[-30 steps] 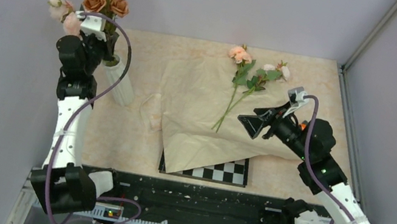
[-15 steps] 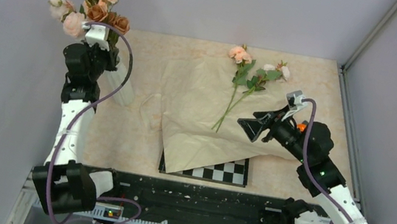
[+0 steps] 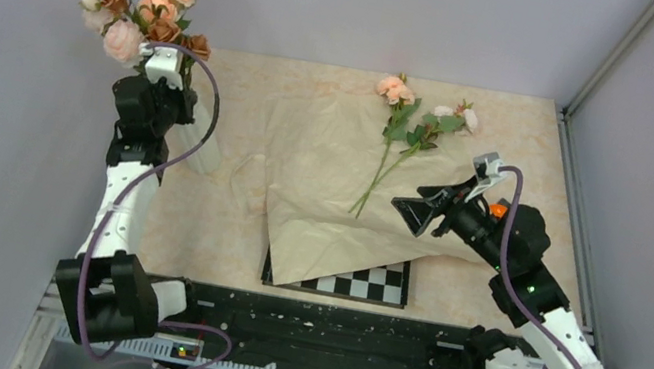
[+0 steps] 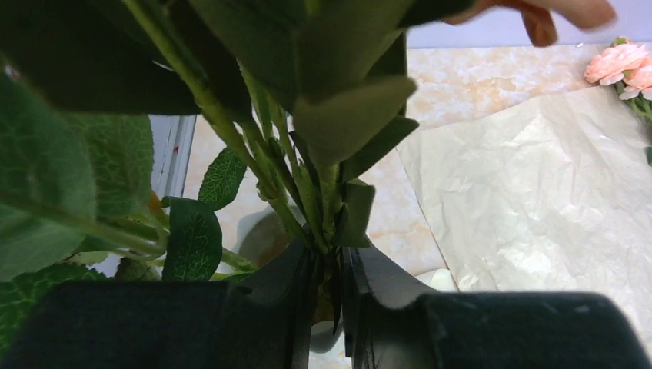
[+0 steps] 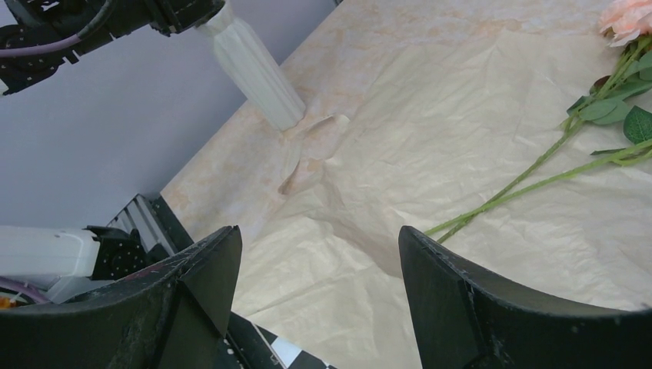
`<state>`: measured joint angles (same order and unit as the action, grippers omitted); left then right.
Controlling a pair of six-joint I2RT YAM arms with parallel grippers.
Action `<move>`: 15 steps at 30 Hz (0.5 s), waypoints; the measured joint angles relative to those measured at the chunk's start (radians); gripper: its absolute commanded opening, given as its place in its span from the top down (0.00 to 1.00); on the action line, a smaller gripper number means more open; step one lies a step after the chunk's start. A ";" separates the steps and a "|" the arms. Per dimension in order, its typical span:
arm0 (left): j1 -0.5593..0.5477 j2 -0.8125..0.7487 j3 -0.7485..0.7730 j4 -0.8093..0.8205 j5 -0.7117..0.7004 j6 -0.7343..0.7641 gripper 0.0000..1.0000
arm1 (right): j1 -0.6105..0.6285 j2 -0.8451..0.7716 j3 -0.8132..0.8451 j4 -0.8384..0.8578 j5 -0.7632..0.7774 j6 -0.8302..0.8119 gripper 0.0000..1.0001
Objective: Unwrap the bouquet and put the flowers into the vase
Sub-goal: Insert the fake flower into the vase.
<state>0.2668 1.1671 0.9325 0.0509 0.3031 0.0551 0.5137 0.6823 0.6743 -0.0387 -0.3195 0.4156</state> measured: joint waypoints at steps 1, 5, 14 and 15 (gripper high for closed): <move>0.000 0.006 0.000 0.000 -0.003 0.000 0.76 | 0.000 0.000 -0.002 0.002 0.000 0.000 0.23; 0.001 0.017 -0.005 0.002 -0.010 0.000 0.70 | 0.000 -0.001 -0.007 0.010 -0.003 0.005 0.23; 0.003 0.015 -0.005 0.002 -0.031 -0.001 0.56 | 0.000 -0.001 -0.007 0.016 -0.004 0.005 0.23; 0.003 0.014 -0.005 0.002 -0.033 -0.001 0.53 | 0.000 -0.001 -0.007 0.017 -0.005 0.005 0.23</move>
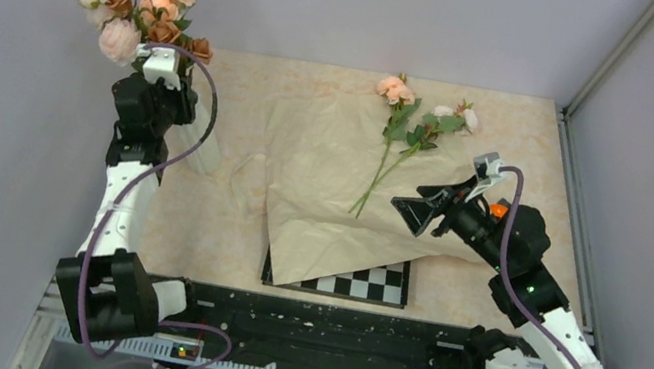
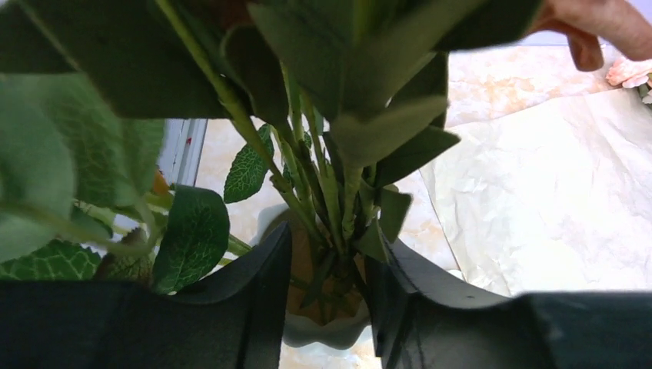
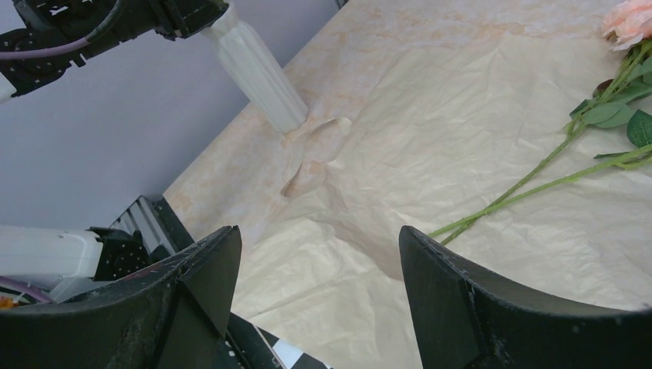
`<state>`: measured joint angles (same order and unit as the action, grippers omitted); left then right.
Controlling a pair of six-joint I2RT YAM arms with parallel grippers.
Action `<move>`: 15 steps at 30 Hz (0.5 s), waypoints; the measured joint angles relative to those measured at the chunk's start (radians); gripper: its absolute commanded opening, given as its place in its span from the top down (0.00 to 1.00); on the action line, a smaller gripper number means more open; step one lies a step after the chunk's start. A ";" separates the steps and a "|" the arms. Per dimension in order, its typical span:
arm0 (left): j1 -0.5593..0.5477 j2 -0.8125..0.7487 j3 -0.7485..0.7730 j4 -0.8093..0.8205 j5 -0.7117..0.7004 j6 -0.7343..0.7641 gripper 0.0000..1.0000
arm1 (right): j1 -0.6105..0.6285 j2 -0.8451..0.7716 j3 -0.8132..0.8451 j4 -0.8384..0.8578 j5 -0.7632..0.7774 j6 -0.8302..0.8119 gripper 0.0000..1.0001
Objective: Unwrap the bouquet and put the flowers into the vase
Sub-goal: Insert the fake flower into the vase.
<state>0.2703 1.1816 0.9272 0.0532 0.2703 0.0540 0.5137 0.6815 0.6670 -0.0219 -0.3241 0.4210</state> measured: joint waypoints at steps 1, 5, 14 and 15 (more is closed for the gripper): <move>0.000 -0.001 0.000 0.000 0.000 0.002 0.51 | 0.000 0.000 0.000 0.000 0.000 0.000 0.23; 0.001 -0.015 -0.002 0.002 -0.005 -0.001 0.39 | 0.000 0.000 0.000 0.000 0.000 0.000 0.23; 0.001 -0.056 -0.009 0.007 -0.002 -0.004 0.30 | 0.000 0.000 0.000 0.010 0.000 0.001 0.23; 0.001 -0.058 -0.010 0.007 -0.002 -0.004 0.29 | 0.000 0.001 0.000 0.012 0.000 0.001 0.23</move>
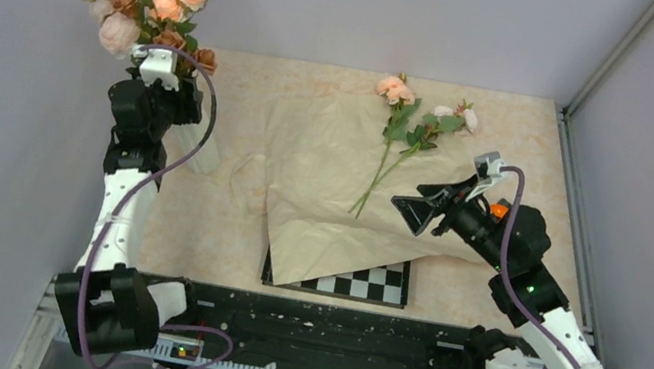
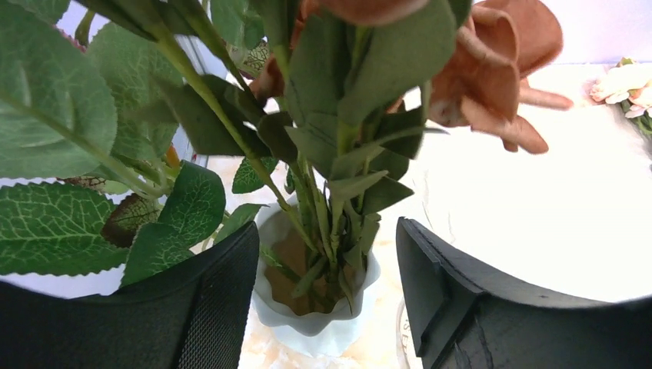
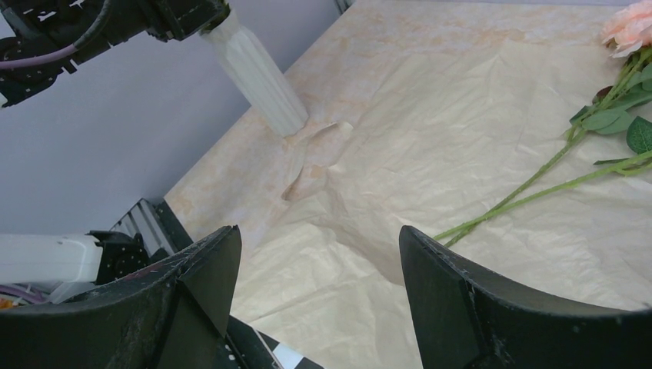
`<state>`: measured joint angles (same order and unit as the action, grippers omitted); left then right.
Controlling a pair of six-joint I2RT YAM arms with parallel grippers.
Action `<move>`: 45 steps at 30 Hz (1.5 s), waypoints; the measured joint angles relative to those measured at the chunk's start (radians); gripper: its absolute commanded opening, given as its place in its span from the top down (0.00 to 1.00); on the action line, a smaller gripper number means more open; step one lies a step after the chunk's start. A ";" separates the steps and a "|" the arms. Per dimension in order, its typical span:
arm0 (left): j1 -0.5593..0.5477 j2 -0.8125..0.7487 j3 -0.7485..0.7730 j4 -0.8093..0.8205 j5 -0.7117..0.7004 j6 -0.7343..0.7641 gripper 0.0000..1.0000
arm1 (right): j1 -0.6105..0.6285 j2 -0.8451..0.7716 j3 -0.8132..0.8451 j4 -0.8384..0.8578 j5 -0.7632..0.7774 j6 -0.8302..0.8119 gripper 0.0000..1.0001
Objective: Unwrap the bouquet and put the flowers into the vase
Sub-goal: Insert the fake flower into the vase, then pick up the fake flower from the wrapping paper.
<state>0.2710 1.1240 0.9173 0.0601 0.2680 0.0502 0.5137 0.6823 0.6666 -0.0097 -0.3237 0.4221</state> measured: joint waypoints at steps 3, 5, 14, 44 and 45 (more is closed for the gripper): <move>0.000 -0.009 -0.007 0.000 0.000 -0.003 0.26 | 0.000 0.000 0.000 0.003 0.000 0.000 0.23; 0.000 -0.017 -0.012 -0.001 0.000 -0.005 0.23 | 0.000 0.000 -0.001 0.003 0.000 0.000 0.23; -0.001 -0.095 -0.029 -0.027 0.005 -0.030 0.04 | 0.000 0.000 -0.001 0.003 -0.003 0.000 0.23; -0.254 -0.236 0.071 -0.503 -0.059 -0.310 0.01 | -0.001 0.270 0.076 -0.119 0.256 0.126 0.30; -0.289 -0.217 0.072 -0.503 -0.054 -0.310 0.01 | -0.002 0.298 0.076 -0.121 0.278 0.138 0.30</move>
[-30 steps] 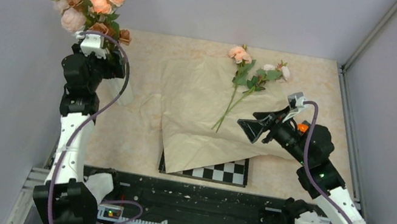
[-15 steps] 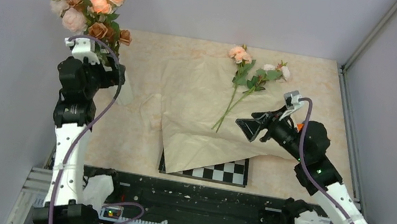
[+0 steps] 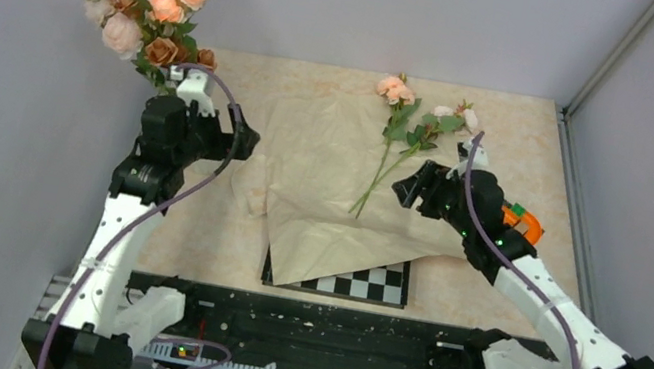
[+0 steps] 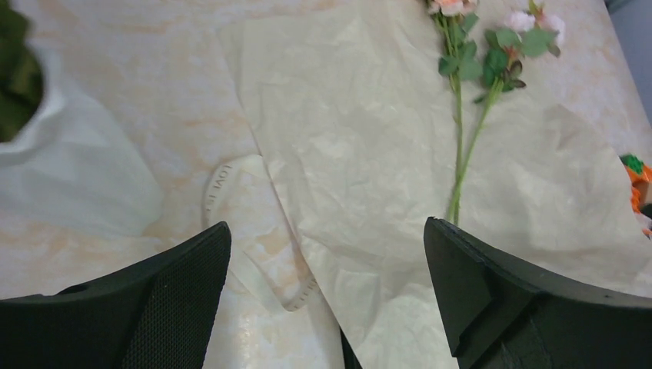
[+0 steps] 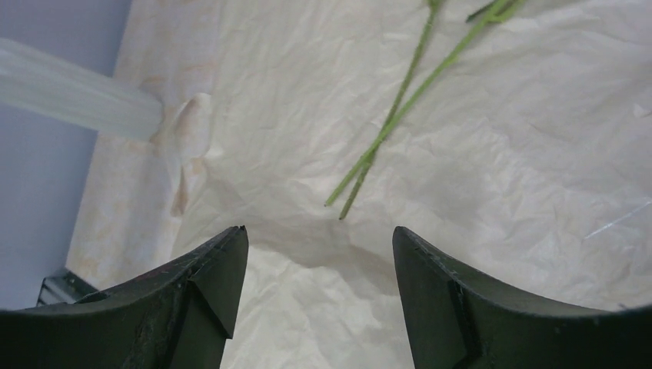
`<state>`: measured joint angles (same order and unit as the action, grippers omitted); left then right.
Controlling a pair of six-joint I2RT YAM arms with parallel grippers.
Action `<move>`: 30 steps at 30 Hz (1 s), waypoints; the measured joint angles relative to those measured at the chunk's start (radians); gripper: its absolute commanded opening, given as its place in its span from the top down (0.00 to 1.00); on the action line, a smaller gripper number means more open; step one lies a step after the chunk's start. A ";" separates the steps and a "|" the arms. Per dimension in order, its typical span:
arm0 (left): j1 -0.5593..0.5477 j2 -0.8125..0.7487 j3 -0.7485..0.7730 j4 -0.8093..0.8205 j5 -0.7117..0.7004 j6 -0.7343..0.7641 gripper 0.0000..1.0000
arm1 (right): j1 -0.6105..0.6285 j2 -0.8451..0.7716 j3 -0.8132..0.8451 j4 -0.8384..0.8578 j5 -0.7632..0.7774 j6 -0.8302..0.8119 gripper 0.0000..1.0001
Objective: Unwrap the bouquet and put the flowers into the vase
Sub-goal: Pick up the fake flower from the wrapping paper.
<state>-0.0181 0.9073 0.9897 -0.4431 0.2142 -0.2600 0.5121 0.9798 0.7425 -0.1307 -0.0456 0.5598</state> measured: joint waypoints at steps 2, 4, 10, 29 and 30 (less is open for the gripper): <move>-0.039 0.039 0.003 0.001 0.026 0.000 0.01 | 0.000 0.061 0.000 0.005 0.045 0.027 0.30; -0.047 0.078 0.003 0.002 0.045 0.001 0.01 | 0.000 0.120 0.001 0.023 0.082 0.050 0.31; -0.047 0.151 0.003 0.002 0.069 0.031 0.01 | -0.043 0.331 0.019 0.169 0.120 0.126 0.38; -0.047 0.146 -0.006 0.039 0.065 0.094 0.01 | -0.163 0.871 0.143 0.613 -0.015 0.366 0.52; -0.047 0.146 -0.006 0.039 0.064 0.095 0.01 | -0.163 0.885 0.143 0.623 -0.017 0.377 0.53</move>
<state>-0.0654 1.0538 0.9833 -0.4038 0.2787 -0.1646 0.3489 1.8645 0.8860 0.4927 -0.0624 0.9371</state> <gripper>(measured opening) 0.986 0.490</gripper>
